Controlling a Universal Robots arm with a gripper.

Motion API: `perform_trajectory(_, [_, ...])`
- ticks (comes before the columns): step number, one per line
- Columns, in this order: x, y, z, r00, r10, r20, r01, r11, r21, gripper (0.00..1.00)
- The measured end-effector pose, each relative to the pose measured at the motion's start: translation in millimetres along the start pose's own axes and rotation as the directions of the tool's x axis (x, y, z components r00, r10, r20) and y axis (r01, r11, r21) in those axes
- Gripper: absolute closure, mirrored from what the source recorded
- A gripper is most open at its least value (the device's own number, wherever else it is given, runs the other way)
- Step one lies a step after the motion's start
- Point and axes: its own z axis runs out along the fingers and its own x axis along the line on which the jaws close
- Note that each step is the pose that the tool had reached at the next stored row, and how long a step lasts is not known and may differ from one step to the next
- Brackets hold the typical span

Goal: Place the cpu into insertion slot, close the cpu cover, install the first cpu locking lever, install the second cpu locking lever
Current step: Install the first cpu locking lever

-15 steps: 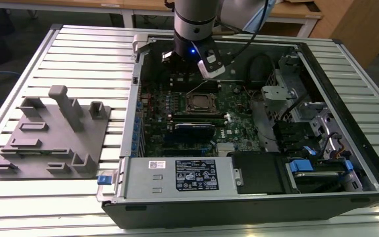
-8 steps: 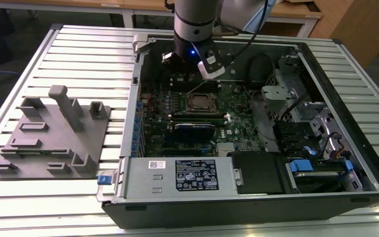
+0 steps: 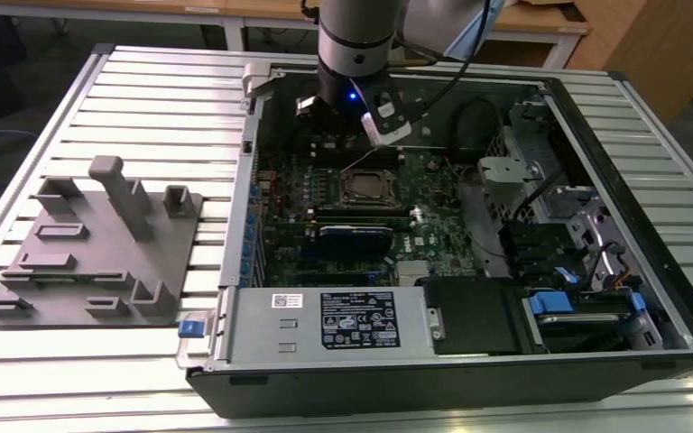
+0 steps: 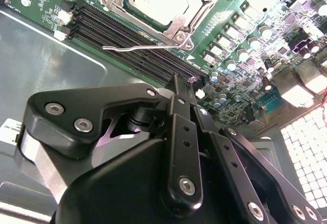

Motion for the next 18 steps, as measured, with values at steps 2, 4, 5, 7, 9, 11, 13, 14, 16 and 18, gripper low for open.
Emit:
perform_trajectory(2, [0.0, 0.0, 0.0, 1.0000, 0.000, -0.0002, 0.000, 1.0000, 0.0002, 0.90])
perform_trajectory(4, [0.0, 0.0, 0.0, 1.0000, 0.000, -0.0003, 0.000, 1.0000, 0.0003, 0.90])
perform_trajectory(5, [0.0, 0.0, 0.0, 1.0000, 0.000, -0.0002, 0.000, 1.0000, 0.0002, 0.90])
perform_trajectory(7, [0.0, 0.0, 0.2, 1.0000, 0.000, 0.0000, 0.000, 1.0000, -0.0018, 0.90])
perform_trajectory(9, [0.0, 0.0, 0.3, 1.0000, 0.000, 0.0000, 0.000, 1.0000, -0.0026, 0.90])
perform_trajectory(11, [0.0, -0.1, 0.5, 1.0000, 0.000, 0.0000, 0.000, 1.0000, -0.0055, 0.90])
perform_trajectory(13, [0.0, -0.1, 0.5, 1.0000, 0.000, 0.0000, 0.000, 1.0000, -0.0056, 0.90])
perform_trajectory(14, [0.0, -0.1, 0.5, 1.0000, 0.000, -0.0001, 0.000, 1.0000, -0.0055, 0.90])
perform_trajectory(16, [0.0, -0.1, 0.5, 1.0000, 0.000, -0.0001, 0.000, 1.0000, -0.0055, 0.90])
perform_trajectory(18, [0.0, -0.1, 0.5, 1.0000, 0.000, -0.0001, 0.000, 1.0000, -0.0056, 0.90])
